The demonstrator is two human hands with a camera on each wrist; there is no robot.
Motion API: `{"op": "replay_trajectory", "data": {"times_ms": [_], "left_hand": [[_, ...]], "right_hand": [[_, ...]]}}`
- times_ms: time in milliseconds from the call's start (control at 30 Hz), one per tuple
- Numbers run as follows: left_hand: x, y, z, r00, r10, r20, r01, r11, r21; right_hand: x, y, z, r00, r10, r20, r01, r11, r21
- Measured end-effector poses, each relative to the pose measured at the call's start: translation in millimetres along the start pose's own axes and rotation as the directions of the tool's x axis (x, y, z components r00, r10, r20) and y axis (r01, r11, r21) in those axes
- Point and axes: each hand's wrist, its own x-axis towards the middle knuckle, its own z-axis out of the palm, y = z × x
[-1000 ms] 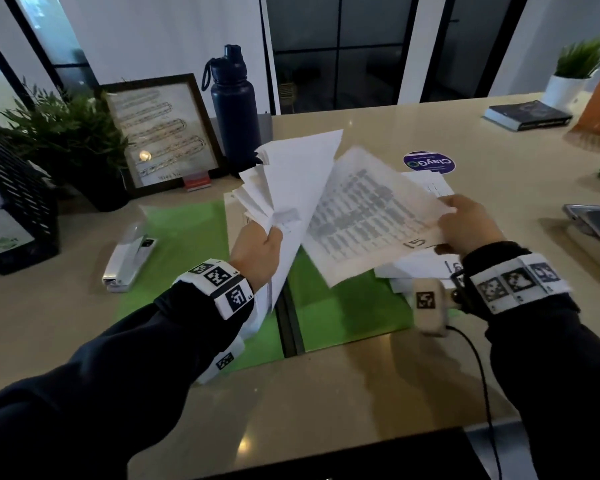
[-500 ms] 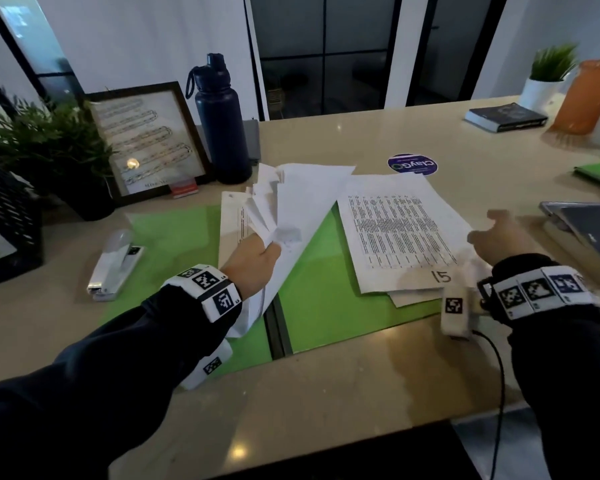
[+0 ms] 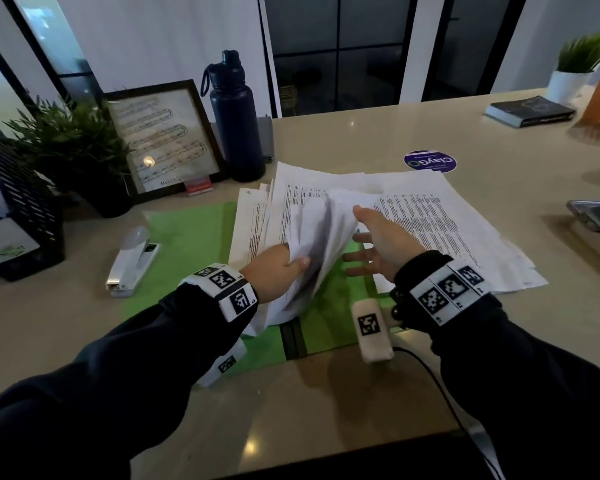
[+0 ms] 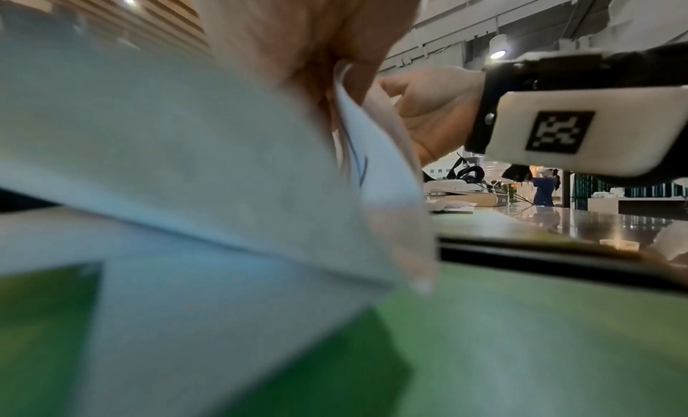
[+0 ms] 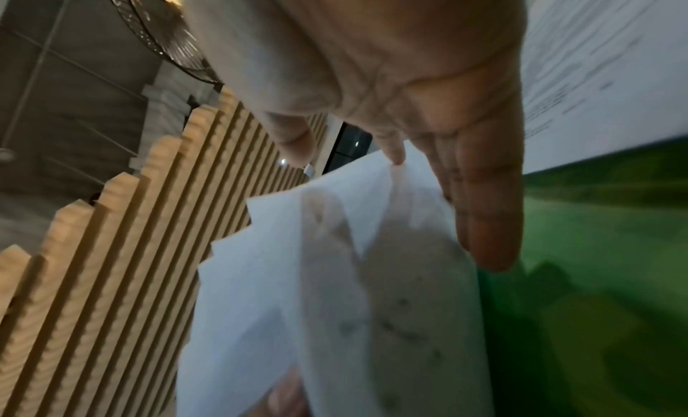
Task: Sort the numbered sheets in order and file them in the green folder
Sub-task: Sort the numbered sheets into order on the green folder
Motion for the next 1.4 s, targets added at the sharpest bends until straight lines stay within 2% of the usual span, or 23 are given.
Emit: {"op": "replay_trajectory", "data": {"times_ms": [200, 267, 367, 500, 567, 667, 800, 933, 1000, 1100, 1167, 1233, 1333, 1400], "left_hand": [[2, -1, 1, 0.996, 0.019, 0.086, -0.022, 0.999, 0.035], [2, -2, 1, 0.995, 0.023, 0.095, -0.027, 0.999, 0.036], [1, 0, 1, 0.995, 0.021, 0.093, -0.024, 0.999, 0.032], [-1, 2, 0, 0.992, 0.039, 0.122, -0.04, 0.999, 0.001], [-2, 3, -1, 0.987, 0.081, 0.141, -0.079, 0.997, -0.02], [-3, 3, -2, 0.986, 0.094, 0.135, -0.083, 0.993, -0.082], [-5, 3, -2, 0.993, 0.013, 0.113, 0.01, 0.979, -0.205], [-3, 2, -2, 0.996, 0.002, 0.084, 0.011, 0.988, -0.153], [-1, 1, -3, 0.998, -0.043, 0.04, 0.048, 0.989, -0.139], [2, -2, -2, 0.995, -0.09, -0.035, 0.083, 0.981, -0.176], [4, -5, -1, 0.994, -0.096, -0.052, 0.084, 0.975, -0.207], [5, -7, 1, 0.995, -0.092, -0.035, 0.082, 0.975, -0.207], [5, -7, 1, 0.997, -0.069, -0.022, 0.062, 0.97, -0.234], [3, -5, 0, 0.997, -0.06, -0.045, 0.046, 0.965, -0.26]], "right_hand": [[3, 6, -13, 0.998, 0.015, -0.063, -0.01, 0.998, 0.068], [2, 8, -15, 0.999, -0.012, -0.045, 0.017, 0.994, 0.11], [7, 14, -16, 0.999, -0.036, -0.018, 0.037, 0.999, 0.035], [7, 18, -14, 0.998, -0.032, -0.057, 0.024, 0.991, -0.131], [6, 19, -11, 0.998, -0.015, -0.066, 0.007, 0.993, -0.116], [7, 20, -4, 0.999, -0.039, 0.016, 0.041, 0.996, -0.078], [2, 14, 1, 0.984, -0.115, 0.134, 0.119, 0.993, -0.02], [0, 13, 1, 0.973, -0.144, 0.178, 0.162, 0.982, -0.095], [2, 10, -3, 0.974, -0.184, 0.13, 0.201, 0.972, -0.124], [6, -1, -21, 0.971, -0.239, -0.008, 0.237, 0.967, -0.096], [8, -13, -44, 0.937, -0.32, -0.139, 0.301, 0.943, -0.141], [13, -22, -74, 0.882, -0.388, -0.267, 0.334, 0.915, -0.226], [17, -23, -125, 0.84, -0.332, -0.429, 0.176, 0.915, -0.364], [17, -17, -156, 0.826, -0.29, -0.483, 0.048, 0.891, -0.452]]}}
